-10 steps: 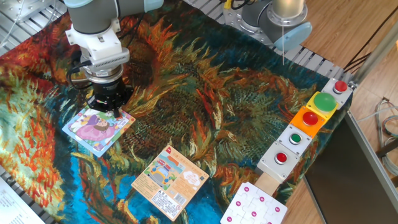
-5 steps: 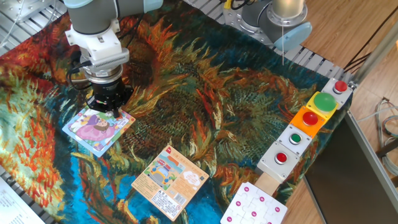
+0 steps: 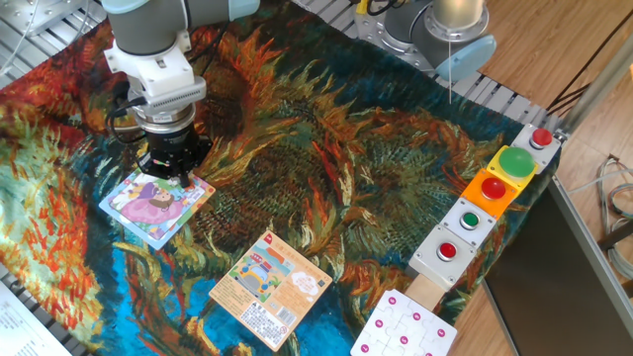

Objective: Assemble one piece of a puzzle

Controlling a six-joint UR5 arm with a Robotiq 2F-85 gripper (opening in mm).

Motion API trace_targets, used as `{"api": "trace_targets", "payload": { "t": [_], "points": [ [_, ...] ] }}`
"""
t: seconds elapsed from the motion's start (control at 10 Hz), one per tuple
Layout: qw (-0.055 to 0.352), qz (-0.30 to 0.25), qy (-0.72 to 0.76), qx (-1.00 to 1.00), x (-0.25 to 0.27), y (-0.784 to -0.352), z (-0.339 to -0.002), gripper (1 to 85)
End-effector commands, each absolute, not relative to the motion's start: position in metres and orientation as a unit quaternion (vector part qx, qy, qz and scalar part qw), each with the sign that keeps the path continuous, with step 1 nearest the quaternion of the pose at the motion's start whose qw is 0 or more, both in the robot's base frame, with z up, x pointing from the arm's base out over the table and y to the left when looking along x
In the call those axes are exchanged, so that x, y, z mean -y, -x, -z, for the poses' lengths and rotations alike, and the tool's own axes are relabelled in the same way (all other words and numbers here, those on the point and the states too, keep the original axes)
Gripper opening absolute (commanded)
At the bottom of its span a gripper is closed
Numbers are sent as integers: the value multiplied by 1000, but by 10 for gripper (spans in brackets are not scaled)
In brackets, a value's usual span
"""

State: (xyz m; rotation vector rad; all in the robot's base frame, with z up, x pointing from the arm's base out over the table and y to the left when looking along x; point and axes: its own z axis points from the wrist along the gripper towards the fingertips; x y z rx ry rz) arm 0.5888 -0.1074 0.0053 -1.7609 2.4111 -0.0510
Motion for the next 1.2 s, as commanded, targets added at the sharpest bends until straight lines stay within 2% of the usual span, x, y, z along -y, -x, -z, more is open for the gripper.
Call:
{"api": "trace_targets", "payload": {
  "t": [0.0, 1.1],
  "points": [
    [81, 14, 585, -807, 108, -588, -8, 13],
    [80, 12, 586, -806, 113, -590, -8, 13]
  ]
}}
